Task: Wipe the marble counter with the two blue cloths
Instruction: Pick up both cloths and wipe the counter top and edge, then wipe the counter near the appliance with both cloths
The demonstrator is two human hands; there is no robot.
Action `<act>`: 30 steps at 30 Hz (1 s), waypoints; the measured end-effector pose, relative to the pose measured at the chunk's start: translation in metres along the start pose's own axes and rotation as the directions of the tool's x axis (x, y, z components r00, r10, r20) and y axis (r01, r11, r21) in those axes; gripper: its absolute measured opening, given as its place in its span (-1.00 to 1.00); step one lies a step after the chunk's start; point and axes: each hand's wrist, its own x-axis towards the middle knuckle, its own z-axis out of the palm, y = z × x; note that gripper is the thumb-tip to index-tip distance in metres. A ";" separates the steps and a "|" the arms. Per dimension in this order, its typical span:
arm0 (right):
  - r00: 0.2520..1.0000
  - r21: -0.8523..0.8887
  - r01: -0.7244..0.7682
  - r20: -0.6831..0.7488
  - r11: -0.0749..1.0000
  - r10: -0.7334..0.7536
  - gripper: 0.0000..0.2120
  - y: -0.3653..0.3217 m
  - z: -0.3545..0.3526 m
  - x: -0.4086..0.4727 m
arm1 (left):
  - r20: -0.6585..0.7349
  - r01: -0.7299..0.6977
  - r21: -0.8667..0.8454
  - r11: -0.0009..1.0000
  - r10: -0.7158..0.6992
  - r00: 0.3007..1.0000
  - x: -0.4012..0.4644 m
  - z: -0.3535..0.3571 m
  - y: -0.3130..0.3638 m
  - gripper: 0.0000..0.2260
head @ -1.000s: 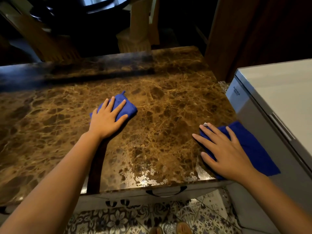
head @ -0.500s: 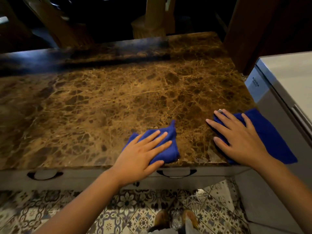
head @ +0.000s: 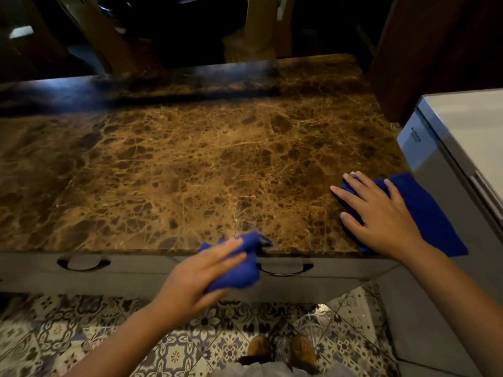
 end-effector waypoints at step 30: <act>1.000 -0.021 -0.007 -0.009 1.000 0.007 -0.47 0.001 0.003 0.001 | 0.349 -0.192 0.251 0.949 0.096 0.932 0.143 0.033 -0.006 -0.51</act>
